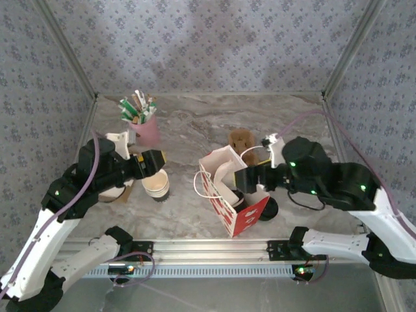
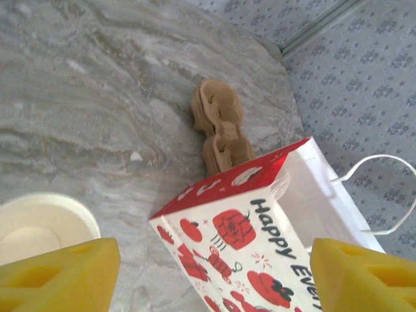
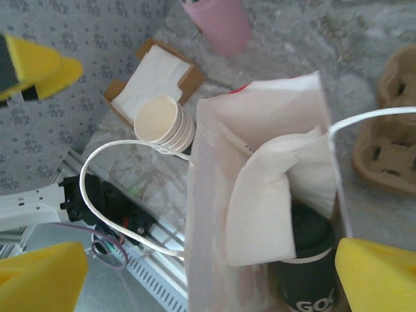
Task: Pack the takeout coffee
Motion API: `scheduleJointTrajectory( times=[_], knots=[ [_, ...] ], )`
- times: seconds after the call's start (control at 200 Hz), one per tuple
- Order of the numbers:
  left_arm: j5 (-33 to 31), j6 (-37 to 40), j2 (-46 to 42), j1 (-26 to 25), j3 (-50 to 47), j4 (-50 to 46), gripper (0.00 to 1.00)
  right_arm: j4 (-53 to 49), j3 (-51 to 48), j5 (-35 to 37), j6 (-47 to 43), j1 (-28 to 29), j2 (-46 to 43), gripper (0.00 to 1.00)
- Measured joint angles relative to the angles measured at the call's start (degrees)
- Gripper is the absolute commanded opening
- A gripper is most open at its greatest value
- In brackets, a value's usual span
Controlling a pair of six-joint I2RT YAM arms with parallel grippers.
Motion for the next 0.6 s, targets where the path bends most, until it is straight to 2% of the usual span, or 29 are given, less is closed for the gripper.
scheduleJointTrajectory(
  times=[0.15,0.35,0.465,0.6],
  knots=[
    [1.1,-2.2,-1.3,-2.3,-4.7,-0.8,0.54,-2.0,-2.2,5.2,-0.7,-1.4,-6.1,0.94],
    [-0.3,-5.5,0.8,-11.0,-9.7,0.2,0.43,-9.7,-8.7,14.7,4.7,-3.8,-12.6,0.71],
    [-2.1,-7.2,3.8,-16.1,-10.8,3.0,0.38,-13.7,-13.2,18.9,10.0,-4.8,-14.5,0.71],
    [-3.6,-9.2,8.5,-20.5,-12.4,7.5,0.36,-15.3,-20.0,20.7,15.7,-5.5,-16.9,0.7]
  ],
)
